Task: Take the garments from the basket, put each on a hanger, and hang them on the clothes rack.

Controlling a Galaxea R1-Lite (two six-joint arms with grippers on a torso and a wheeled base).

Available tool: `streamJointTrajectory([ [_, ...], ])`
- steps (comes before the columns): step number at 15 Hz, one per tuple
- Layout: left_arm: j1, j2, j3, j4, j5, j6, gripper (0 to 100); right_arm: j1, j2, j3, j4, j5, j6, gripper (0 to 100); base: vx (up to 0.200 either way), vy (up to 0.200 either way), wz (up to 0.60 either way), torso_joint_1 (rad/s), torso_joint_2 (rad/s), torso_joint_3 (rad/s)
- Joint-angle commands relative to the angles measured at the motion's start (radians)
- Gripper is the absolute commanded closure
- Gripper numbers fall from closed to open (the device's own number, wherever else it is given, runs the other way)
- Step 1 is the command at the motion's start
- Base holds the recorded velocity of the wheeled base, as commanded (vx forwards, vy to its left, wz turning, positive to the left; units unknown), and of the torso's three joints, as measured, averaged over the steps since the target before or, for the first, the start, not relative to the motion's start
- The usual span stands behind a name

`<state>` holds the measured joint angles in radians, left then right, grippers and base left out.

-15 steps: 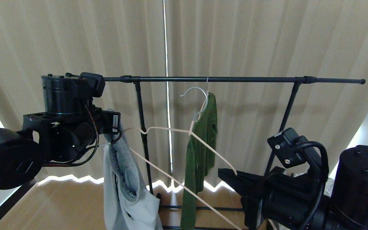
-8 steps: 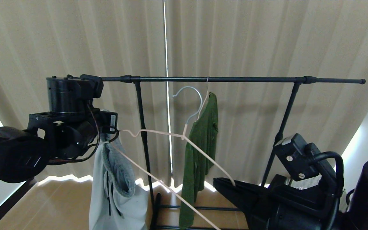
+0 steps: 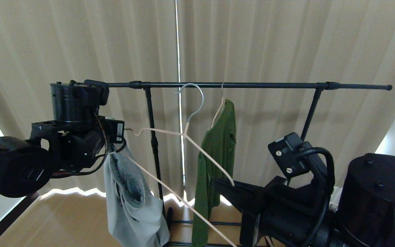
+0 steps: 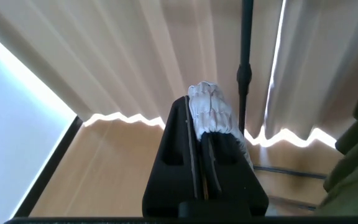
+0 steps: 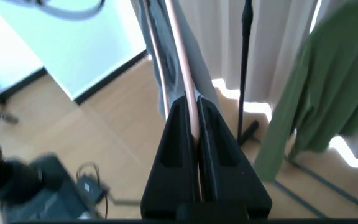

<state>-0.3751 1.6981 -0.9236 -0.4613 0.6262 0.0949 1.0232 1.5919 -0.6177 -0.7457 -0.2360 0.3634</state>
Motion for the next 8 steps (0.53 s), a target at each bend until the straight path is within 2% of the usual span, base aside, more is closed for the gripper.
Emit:
streamJointTrajectory([
  [1,-0.002,-0.012,0.000,0.000,0.007,0.000,100,-0.002,0.074,-0.033,-0.029,-0.013,-0.001,100,0.000,0.000,0.00,0.000,0.00,0.000],
  [3,-0.005,-0.012,0.002,0.000,0.030,-0.004,100,-0.002,0.123,-0.074,-0.032,-0.048,0.000,100,0.000,0.000,0.00,0.000,0.00,0.000],
  [6,-0.019,-0.015,0.002,0.000,0.046,-0.023,100,0.000,0.155,-0.106,-0.032,-0.062,0.000,100,0.000,0.000,0.00,0.000,0.00,0.000],
  [8,-0.041,-0.017,0.002,-0.002,0.115,-0.053,100,-0.002,0.198,-0.139,-0.032,-0.091,-0.001,100,0.000,0.000,0.00,0.000,0.00,0.000],
])
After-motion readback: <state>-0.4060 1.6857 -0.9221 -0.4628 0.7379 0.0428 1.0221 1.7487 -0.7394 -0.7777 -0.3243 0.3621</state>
